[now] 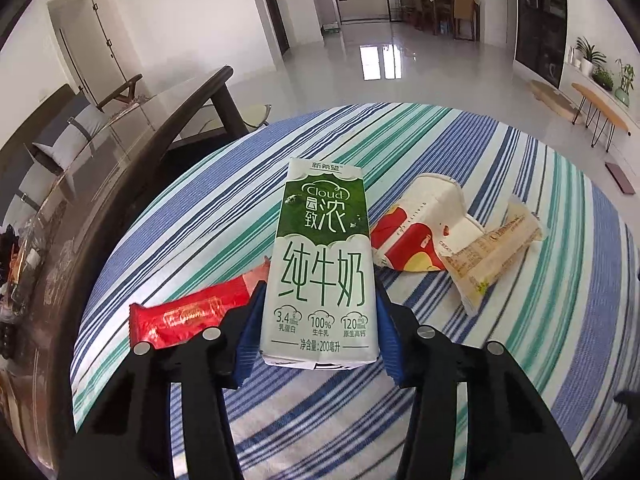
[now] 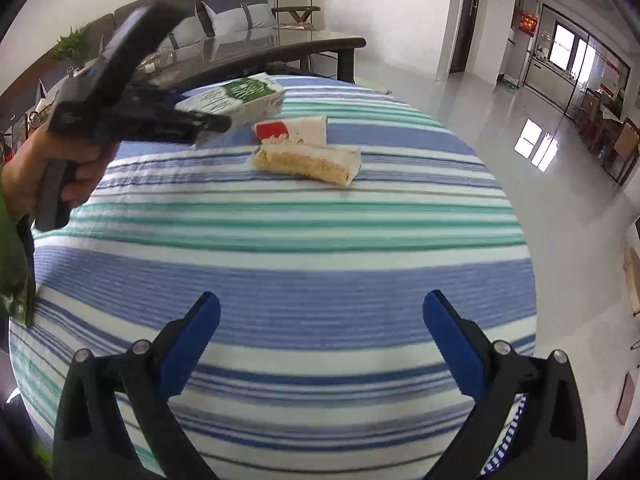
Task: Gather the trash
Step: 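Grasp the green-and-white milk carton with the left tool, then grasp the wrapped bread packet with the right tool while the left tool holds the carton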
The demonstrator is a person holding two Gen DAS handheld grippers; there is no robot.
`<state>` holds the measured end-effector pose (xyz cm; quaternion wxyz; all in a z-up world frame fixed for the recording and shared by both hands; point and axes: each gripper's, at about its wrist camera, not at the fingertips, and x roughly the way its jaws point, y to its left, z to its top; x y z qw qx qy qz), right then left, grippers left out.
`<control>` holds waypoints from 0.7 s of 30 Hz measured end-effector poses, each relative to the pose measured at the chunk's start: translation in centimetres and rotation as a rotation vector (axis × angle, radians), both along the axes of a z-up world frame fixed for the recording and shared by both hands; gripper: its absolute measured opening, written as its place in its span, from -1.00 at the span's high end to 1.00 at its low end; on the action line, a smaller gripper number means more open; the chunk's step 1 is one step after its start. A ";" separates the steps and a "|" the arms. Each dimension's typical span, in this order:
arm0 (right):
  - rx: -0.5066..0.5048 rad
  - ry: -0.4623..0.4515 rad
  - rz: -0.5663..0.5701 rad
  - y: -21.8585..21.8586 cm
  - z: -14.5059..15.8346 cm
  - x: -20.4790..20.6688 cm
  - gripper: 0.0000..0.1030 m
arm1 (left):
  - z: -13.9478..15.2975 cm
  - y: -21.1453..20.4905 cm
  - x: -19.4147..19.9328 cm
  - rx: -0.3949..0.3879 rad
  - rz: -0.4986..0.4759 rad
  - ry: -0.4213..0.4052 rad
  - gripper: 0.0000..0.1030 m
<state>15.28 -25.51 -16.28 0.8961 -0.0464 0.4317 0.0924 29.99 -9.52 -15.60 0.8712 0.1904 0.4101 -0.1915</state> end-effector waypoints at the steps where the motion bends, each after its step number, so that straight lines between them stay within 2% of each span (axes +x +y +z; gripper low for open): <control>1: 0.010 -0.010 0.011 -0.4 0.3 1.1 -0.91 | 0.4 0.5 -0.6 -0.018 0.005 0.008 0.04; 6: 0.088 -0.034 0.102 -1.5 1.4 7.9 -0.91 | 1.9 3.6 -5.7 -0.103 0.025 0.063 0.04; 10: 0.132 0.012 0.179 -0.7 0.5 12.2 -0.91 | 0.9 6.1 -10.0 -0.148 0.067 0.119 0.04; 12: 0.143 0.069 0.239 0.1 -0.5 13.5 -0.90 | 0.3 7.1 -11.4 -0.167 0.094 0.137 0.03; 17: 0.179 0.181 0.394 2.2 -1.5 11.7 -0.86 | -0.6 9.0 -13.3 -0.187 0.140 0.142 0.01; 21: 0.248 0.266 0.524 4.1 -0.9 6.8 -0.84 | -1.2 9.1 -13.1 -0.191 0.141 0.147 -0.01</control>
